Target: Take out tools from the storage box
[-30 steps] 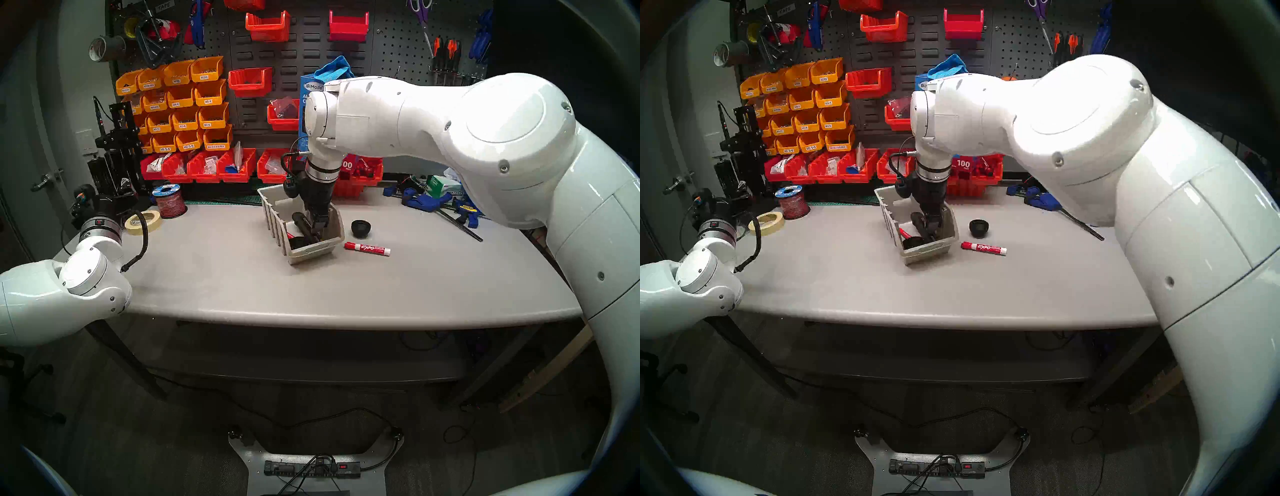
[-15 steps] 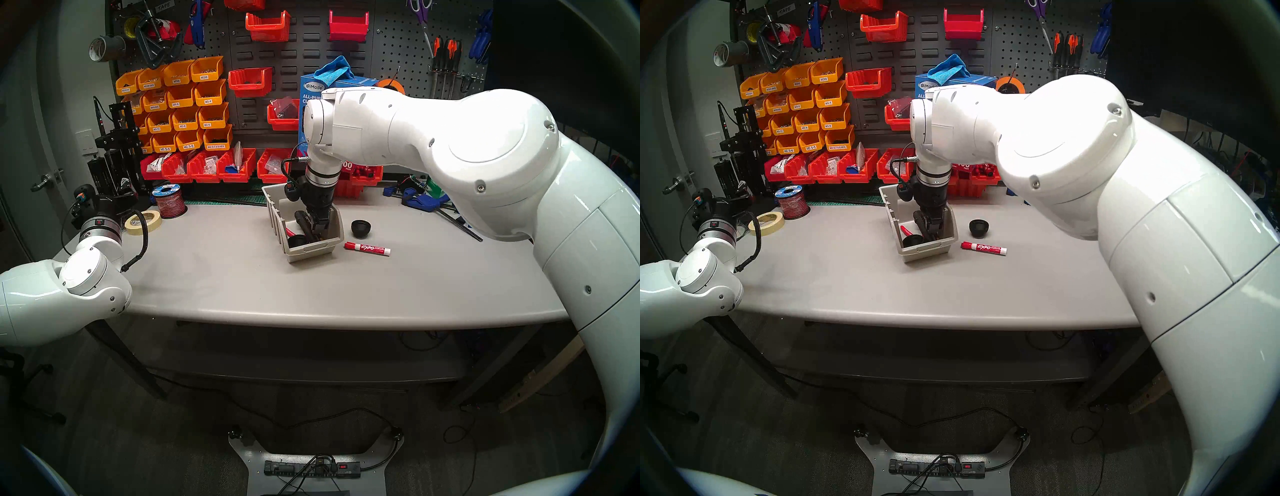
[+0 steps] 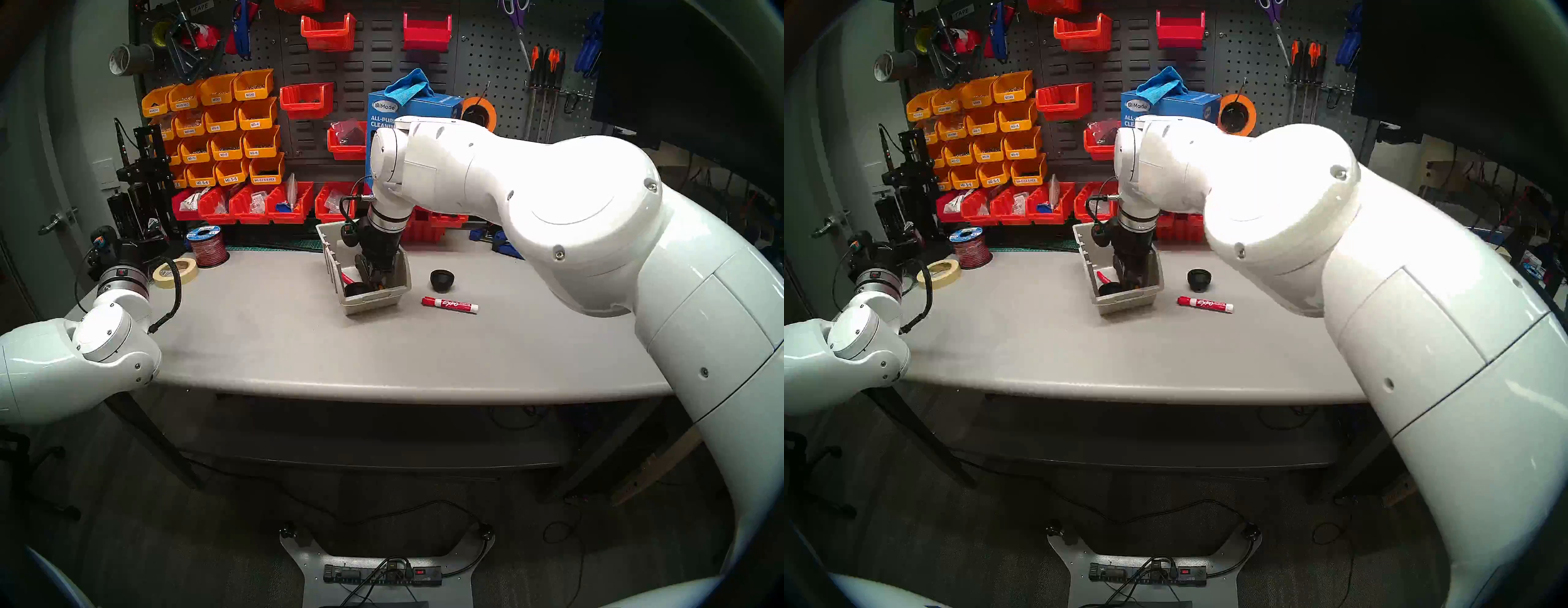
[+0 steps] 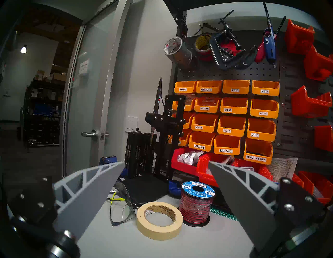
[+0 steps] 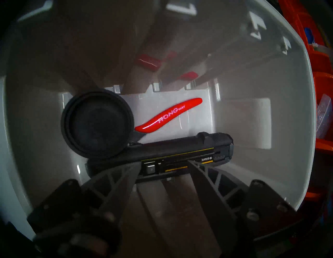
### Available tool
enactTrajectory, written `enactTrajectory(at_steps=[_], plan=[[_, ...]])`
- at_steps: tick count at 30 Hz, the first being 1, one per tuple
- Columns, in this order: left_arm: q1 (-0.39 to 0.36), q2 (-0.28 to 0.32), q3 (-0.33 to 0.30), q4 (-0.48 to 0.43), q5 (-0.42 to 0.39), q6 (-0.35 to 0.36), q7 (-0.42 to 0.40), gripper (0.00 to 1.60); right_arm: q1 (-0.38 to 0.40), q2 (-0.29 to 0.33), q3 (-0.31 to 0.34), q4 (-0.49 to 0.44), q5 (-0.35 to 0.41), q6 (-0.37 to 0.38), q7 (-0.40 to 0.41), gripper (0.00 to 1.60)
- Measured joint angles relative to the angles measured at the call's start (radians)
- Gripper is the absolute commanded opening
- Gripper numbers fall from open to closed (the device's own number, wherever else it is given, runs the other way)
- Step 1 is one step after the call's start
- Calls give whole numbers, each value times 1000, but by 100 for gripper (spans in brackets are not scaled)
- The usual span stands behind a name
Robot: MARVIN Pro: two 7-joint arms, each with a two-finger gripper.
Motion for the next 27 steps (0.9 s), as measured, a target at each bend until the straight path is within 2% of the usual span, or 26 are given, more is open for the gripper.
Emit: enactTrajectory(at_steps=[12,15,18,24,26,27], plan=[[0,0,0,0,0,0,0,160,14,23,21,-34,32,26,-11,109],[0,0,0,0,0,0,0,160,22,33,41,-42,56,42,2,113],[0,0,0,0,0,0,0,160,30,46,74,-44,96,58,32,121],[0,0,0,0,0,0,0,160,44,75,154,-32,194,115,86,119],[0,0,0,0,0,0,0,160,44,75,154,-32,194,115,86,119],[0,0,0,0,0,0,0,160,46,88,185,-27,234,158,102,114]])
